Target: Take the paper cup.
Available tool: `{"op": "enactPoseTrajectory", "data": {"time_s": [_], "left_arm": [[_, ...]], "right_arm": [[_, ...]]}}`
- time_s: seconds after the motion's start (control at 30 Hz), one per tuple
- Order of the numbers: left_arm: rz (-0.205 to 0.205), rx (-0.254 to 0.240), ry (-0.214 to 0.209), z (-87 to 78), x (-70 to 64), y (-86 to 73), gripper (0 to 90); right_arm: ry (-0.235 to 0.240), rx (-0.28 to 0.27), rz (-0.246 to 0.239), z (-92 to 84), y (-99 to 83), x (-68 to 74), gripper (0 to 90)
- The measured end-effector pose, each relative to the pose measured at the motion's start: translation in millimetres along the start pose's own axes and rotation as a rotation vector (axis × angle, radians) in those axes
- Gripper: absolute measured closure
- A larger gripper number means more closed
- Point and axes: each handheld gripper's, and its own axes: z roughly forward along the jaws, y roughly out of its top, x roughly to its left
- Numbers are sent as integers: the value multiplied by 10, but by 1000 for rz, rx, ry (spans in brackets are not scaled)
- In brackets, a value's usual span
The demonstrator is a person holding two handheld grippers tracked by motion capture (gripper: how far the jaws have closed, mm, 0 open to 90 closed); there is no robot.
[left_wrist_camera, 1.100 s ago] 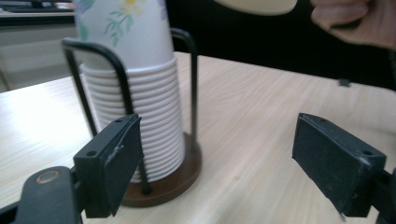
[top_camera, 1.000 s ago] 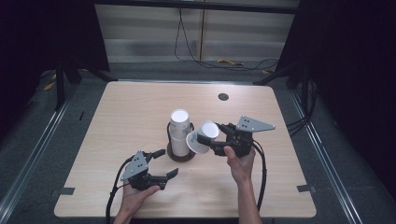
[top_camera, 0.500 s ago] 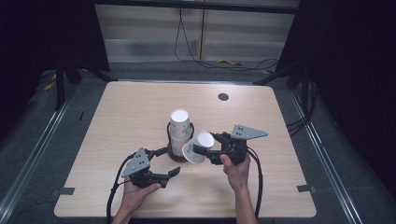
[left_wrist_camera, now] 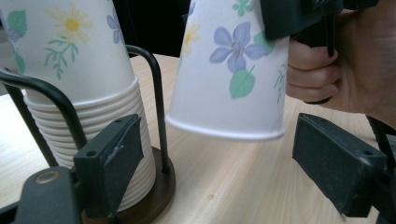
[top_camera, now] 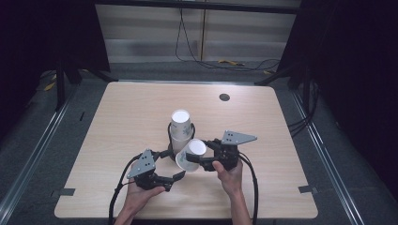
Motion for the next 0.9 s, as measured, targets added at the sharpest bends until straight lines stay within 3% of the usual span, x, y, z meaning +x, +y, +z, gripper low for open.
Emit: {"op": "enactPoseTrajectory", "data": {"time_s": [0.33,0.63,0.9], "left_arm": [[16,3,3,52,-37,-19,159],[0,5,-2,84,-24,-50,170],[20,-13,-4,95,-60,-40,241]], "right_arm": [[37,10,7,112,-66,38,351],[61,13,15,191,-110,59,350],[72,9,4,208,-105,79,349]]}}
